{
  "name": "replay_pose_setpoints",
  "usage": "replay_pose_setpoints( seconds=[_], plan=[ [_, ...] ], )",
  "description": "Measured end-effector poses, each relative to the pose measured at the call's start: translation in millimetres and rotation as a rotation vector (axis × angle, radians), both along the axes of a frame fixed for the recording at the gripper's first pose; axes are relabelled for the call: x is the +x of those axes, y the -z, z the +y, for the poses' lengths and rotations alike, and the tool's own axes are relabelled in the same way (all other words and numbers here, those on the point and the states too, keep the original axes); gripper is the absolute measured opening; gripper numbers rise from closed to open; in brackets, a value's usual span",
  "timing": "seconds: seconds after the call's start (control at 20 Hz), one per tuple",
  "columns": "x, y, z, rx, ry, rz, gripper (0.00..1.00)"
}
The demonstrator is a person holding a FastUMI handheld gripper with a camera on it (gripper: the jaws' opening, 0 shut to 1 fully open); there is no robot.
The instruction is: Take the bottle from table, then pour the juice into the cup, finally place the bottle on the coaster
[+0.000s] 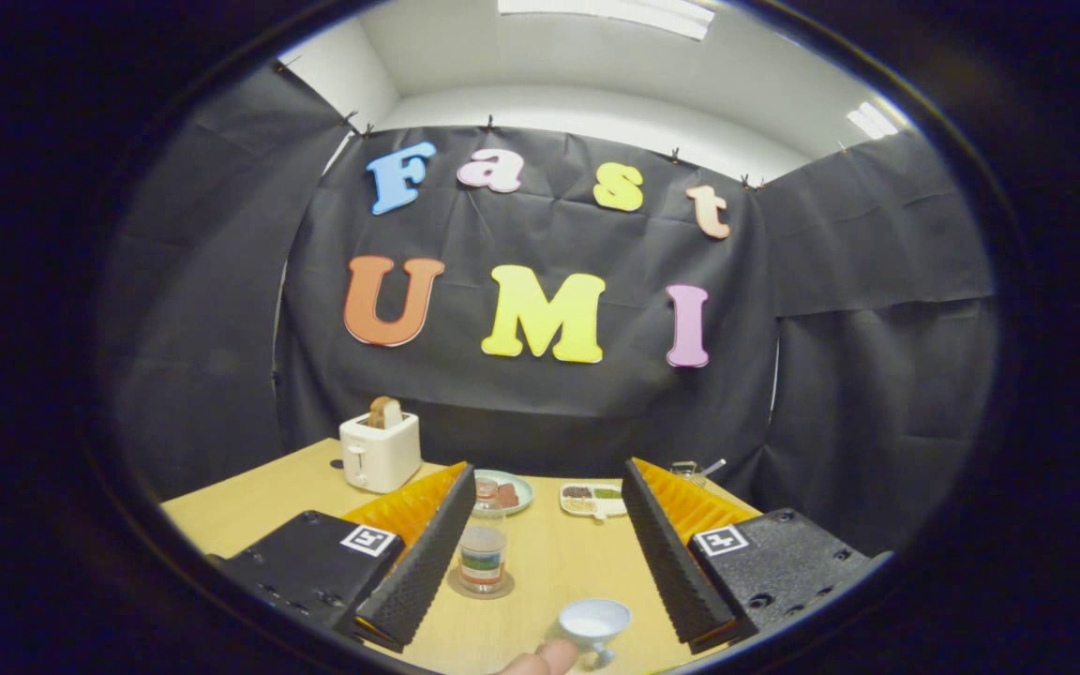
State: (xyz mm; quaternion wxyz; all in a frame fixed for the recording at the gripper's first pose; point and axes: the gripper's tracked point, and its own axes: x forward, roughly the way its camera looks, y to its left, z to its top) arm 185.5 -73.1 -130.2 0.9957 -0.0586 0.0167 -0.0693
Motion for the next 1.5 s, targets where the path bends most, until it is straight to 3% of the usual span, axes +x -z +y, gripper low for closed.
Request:
replay_pose_setpoints(
  seconds=[0.1,0.45,0.65,1.15,1.5],
  plan=[
    [-20.0,-10.7,2.0,0.056,-0.014,-0.006,1.00],
    [-76.5,-60.3,26.7,0.057,-0.057,-0.033,1.00],
    [-93.5,-61.7,39.3,0.113,-0.086,0.027,1.00],
    [-135.4,-90.4,54.4,0.050,-0.076,-0.032,1.00],
    [-138.2,-78.4,54.6,0.073,-0.091,-0.024,1.00]
  ],
)
